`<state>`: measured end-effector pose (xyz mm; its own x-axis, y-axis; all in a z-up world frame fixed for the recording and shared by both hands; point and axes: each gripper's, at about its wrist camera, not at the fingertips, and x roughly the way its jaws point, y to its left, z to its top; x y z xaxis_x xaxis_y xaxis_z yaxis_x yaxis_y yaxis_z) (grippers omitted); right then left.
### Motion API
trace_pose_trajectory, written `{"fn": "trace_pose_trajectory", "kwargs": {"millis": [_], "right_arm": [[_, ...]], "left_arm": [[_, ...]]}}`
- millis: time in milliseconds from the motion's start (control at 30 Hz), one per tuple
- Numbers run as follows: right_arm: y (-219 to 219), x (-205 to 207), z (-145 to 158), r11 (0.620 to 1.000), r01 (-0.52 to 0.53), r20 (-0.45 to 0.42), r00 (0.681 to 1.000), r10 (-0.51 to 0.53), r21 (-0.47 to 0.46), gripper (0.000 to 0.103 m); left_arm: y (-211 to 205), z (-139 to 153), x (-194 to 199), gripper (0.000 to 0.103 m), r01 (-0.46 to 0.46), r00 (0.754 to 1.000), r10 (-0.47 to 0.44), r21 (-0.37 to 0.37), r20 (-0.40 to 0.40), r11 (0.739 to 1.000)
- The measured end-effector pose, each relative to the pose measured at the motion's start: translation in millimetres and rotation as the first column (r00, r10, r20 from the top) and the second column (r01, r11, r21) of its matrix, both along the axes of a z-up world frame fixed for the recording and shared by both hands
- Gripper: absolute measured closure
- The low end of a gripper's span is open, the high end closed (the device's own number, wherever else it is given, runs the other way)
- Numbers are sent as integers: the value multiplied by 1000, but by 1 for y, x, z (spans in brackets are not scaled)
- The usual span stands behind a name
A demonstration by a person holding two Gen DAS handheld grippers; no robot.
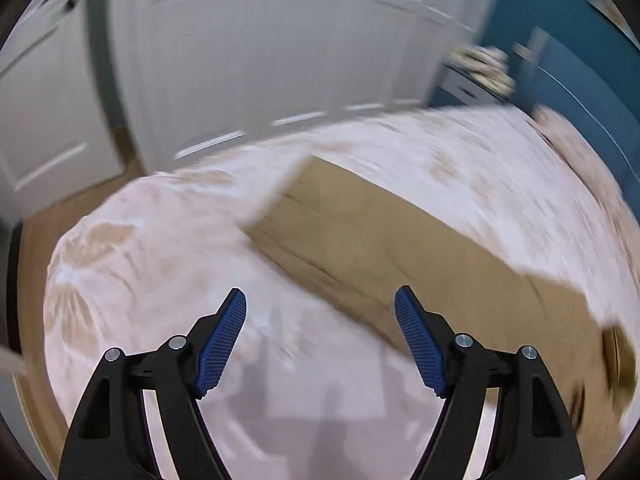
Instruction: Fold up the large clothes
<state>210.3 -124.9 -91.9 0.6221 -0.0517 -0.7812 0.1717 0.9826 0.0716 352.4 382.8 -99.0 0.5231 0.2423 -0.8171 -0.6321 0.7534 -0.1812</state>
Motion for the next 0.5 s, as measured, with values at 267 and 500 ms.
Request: {"fn": "trace_pose_trajectory", "kwargs": {"millis": [267,500], "right_arm": [[36,-12,11,1000,-7,-10,1000,7,3,55],[57,-16,11,997,-52,-21,998,51,-48,49]], "left_arm": [[56,-41,26,36,-56,998,52,-131,-34,990],[57,-34,36,96,-25,1000,25,-130,-5,991]]}}
